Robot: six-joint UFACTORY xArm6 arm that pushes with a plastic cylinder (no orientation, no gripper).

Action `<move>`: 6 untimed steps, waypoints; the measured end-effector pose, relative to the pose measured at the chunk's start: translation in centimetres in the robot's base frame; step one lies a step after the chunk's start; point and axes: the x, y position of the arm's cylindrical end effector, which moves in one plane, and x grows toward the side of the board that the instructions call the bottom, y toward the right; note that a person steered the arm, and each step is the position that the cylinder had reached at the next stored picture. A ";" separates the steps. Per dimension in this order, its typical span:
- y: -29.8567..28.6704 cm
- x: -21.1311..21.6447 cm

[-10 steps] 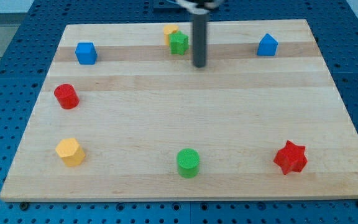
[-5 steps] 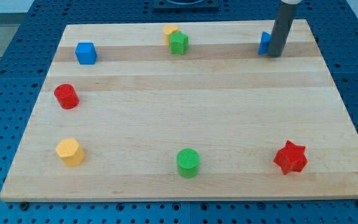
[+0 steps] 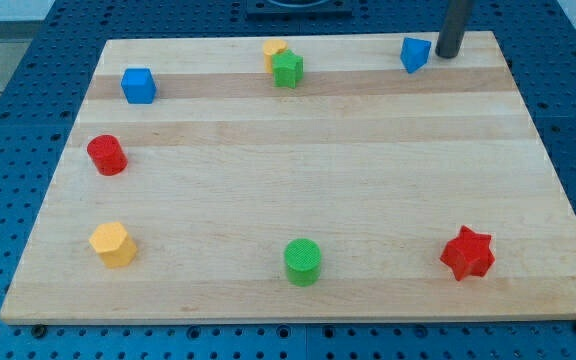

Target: Move the blue triangle at the bottom of the green star

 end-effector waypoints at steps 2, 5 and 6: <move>-11.7 3.5; -13.9 6.7; -19.6 7.1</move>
